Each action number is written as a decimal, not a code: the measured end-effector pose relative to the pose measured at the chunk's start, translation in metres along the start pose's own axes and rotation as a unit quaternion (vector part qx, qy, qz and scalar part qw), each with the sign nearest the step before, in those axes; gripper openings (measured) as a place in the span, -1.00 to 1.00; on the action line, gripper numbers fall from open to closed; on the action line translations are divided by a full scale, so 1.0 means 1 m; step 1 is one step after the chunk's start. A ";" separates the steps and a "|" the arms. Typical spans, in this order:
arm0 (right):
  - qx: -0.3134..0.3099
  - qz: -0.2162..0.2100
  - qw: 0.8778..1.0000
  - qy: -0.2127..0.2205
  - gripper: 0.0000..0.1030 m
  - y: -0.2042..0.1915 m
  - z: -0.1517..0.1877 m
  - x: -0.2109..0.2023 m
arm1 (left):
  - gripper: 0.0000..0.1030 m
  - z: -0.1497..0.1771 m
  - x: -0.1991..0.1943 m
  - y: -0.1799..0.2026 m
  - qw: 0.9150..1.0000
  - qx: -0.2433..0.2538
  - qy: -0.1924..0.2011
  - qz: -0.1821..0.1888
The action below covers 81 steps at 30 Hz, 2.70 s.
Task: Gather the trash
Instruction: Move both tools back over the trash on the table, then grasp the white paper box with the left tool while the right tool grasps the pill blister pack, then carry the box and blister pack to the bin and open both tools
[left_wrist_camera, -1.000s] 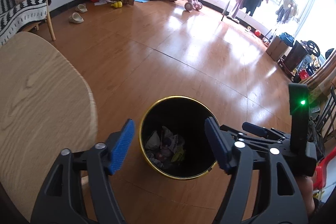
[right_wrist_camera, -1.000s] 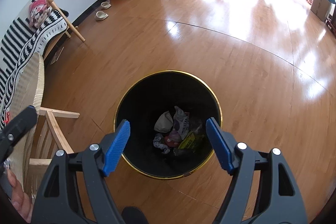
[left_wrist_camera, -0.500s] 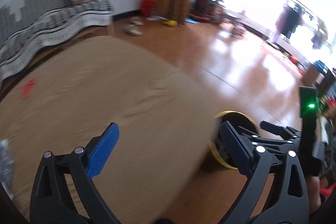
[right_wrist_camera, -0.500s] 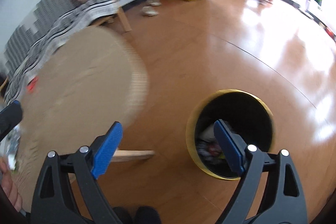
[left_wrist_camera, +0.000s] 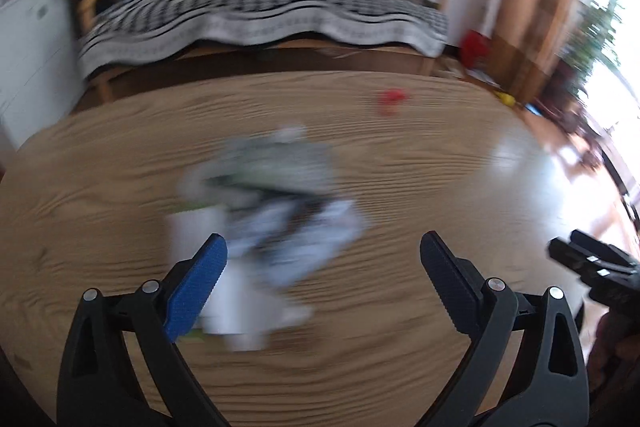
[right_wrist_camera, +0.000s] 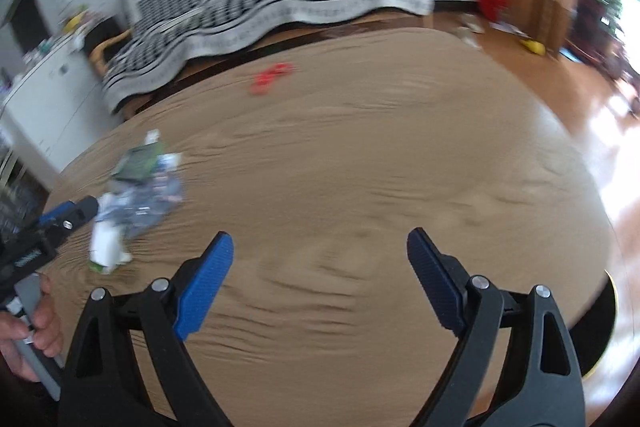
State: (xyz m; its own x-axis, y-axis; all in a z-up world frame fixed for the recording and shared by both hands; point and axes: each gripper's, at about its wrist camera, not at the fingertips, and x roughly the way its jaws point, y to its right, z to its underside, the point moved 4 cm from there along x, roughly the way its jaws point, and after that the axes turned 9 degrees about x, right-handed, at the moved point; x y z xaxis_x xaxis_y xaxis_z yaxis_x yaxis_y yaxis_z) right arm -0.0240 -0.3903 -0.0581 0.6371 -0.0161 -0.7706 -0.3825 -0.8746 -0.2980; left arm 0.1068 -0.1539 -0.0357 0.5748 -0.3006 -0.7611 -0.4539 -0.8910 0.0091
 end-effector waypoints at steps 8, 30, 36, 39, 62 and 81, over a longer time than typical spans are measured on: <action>-0.028 -0.055 0.997 -0.048 0.66 -0.112 0.008 0.048 | 0.83 0.039 0.016 -0.088 0.998 -0.038 -0.043 -0.019; 0.018 -0.081 0.989 -0.124 0.66 -0.164 0.008 0.133 | -0.30 0.035 0.033 -0.085 0.999 0.028 -0.031 -0.031; -0.013 -0.064 0.990 -0.121 0.05 -0.173 0.014 0.136 | -0.30 0.035 0.027 -0.108 0.999 -0.014 -0.033 -0.041; -0.017 -0.086 0.988 -0.130 -0.53 -0.174 0.019 0.131 | -0.29 0.034 0.025 -0.112 0.998 -0.022 -0.035 -0.056; 0.004 -0.043 0.998 -0.042 -0.90 -0.043 0.005 0.028 | -0.30 -0.012 0.001 0.031 0.999 0.038 0.019 0.031; 0.196 0.102 0.975 0.039 -0.90 0.293 0.057 -0.091 | -0.29 0.016 0.004 0.391 0.946 0.238 0.015 0.221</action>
State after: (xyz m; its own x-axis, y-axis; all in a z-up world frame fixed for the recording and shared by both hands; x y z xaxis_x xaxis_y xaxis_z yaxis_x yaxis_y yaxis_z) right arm -0.2323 -0.6175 -0.1075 0.5645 -0.2208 -0.7953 -0.7227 -0.5978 -0.3470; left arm -0.0795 -0.4976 -0.0458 0.2729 -0.6240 -0.7322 -0.9053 -0.4241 0.0240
